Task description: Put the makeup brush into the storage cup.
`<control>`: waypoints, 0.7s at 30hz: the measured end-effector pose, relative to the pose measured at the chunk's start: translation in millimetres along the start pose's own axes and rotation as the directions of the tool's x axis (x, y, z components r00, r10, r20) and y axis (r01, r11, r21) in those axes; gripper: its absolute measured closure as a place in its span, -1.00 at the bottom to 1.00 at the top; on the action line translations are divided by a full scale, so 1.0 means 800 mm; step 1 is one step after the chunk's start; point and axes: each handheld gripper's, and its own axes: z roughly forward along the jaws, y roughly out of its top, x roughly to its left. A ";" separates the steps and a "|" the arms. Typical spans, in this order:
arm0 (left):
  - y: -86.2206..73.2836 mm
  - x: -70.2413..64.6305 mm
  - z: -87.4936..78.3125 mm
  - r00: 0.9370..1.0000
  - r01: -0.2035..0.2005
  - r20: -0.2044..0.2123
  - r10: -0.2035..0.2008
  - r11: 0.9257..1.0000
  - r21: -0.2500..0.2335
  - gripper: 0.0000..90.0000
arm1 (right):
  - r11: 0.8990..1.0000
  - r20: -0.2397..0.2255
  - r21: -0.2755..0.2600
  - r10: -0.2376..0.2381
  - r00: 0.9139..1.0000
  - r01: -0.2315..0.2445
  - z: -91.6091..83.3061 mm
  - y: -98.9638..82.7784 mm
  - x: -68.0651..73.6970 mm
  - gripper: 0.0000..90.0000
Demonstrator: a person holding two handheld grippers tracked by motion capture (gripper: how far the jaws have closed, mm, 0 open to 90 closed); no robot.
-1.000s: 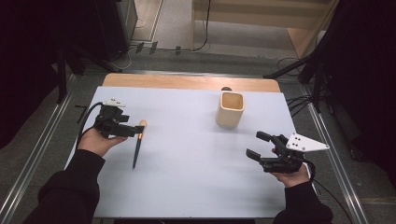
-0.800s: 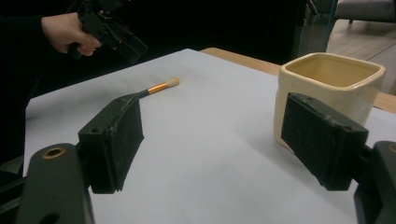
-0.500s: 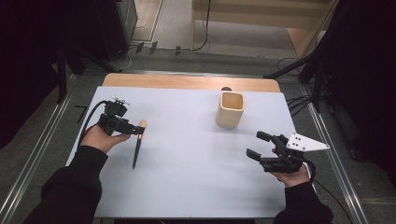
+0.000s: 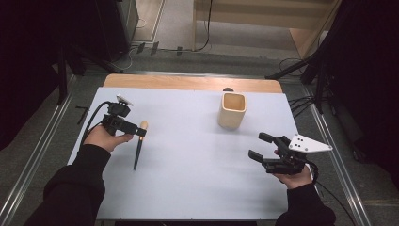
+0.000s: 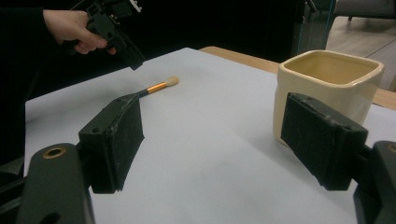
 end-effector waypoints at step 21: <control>0.003 -0.006 0.024 0.999 0.015 -0.039 -0.013 0.998 0.067 -0.39 | 1.000 0.000 0.007 -0.006 1.000 0.006 0.000 0.000 0.000 -0.50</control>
